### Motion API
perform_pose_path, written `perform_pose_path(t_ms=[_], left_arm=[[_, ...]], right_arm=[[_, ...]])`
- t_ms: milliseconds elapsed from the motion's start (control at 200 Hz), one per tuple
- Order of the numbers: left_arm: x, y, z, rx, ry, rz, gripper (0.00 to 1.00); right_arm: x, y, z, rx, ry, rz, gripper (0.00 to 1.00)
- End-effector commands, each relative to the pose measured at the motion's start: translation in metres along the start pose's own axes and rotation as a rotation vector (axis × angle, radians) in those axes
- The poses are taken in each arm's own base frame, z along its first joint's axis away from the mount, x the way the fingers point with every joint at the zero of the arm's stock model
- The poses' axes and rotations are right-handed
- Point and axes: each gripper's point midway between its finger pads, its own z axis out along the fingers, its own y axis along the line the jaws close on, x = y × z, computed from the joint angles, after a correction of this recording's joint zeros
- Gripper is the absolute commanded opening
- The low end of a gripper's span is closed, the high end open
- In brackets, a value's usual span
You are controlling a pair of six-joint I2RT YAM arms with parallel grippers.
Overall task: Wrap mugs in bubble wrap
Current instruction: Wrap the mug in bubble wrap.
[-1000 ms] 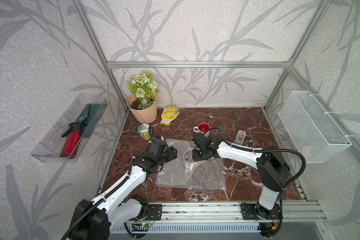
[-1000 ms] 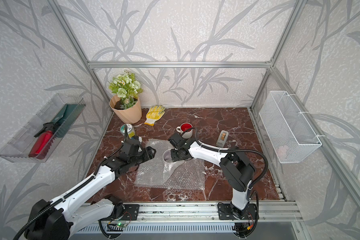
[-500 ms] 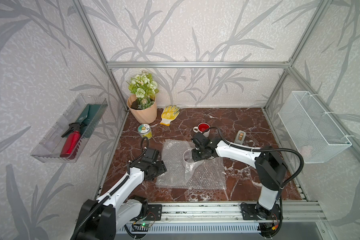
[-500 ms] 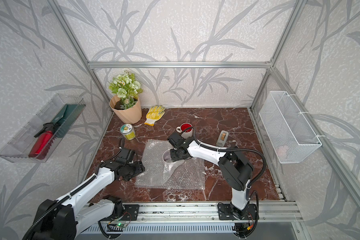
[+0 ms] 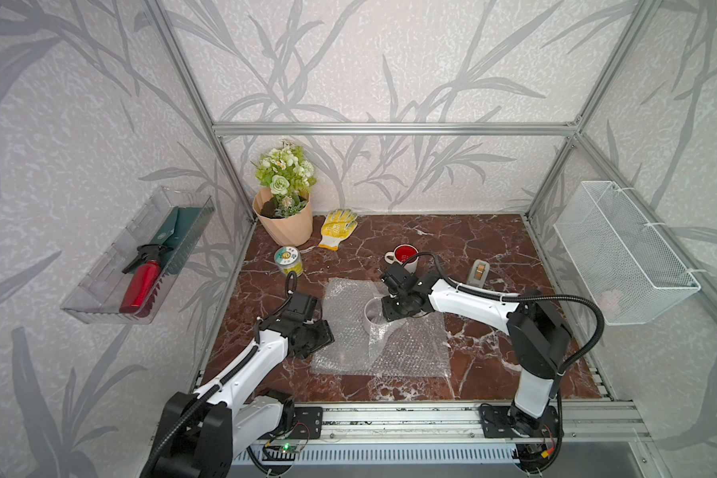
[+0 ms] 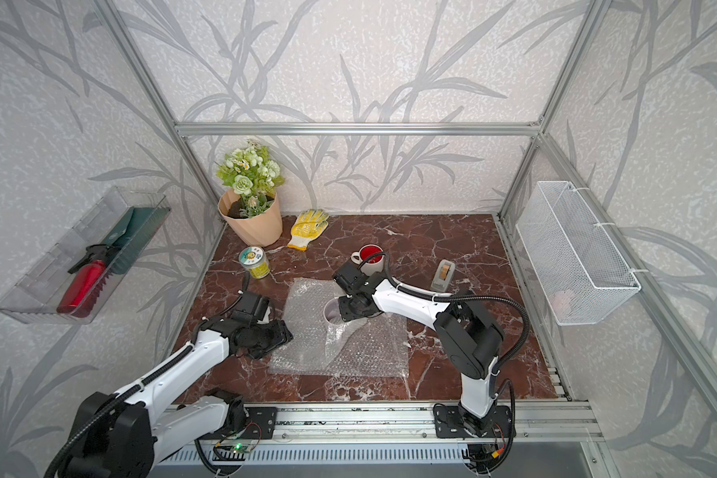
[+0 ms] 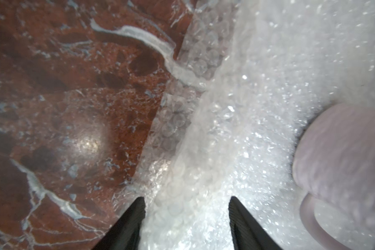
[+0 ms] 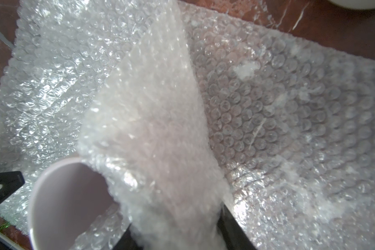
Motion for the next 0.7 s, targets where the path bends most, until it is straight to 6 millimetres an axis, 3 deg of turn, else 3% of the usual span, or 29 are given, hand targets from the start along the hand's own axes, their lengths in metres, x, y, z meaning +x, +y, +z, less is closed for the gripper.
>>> perform_pose_path(t_ms=[0,160,315,435,625,695], left_arm=[[-0.001,-0.009,-0.016,0.035,-0.007,0.001,0.63],[0.002,-0.015,-0.023,0.066,0.005,0.002,0.62],[0.009,-0.019,-0.020,0.099,0.044,-0.008,0.50],[0.010,-0.021,-0.024,0.112,0.041,-0.010,0.36],[0.008,-0.031,-0.037,0.147,0.031,-0.006,0.00],[0.005,-0.046,-0.044,0.219,0.023,-0.013,0.00]], right_arm=[[0.023,-0.009,0.011,0.048,0.085,-0.023,0.45],[0.023,-0.008,0.012,0.046,0.087,-0.024,0.45],[0.022,-0.008,0.011,0.046,0.086,-0.023,0.45],[0.022,-0.008,0.012,0.046,0.085,-0.022,0.45],[0.022,-0.007,0.013,0.042,0.087,-0.021,0.45],[0.023,-0.006,0.013,0.039,0.089,-0.025,0.45]])
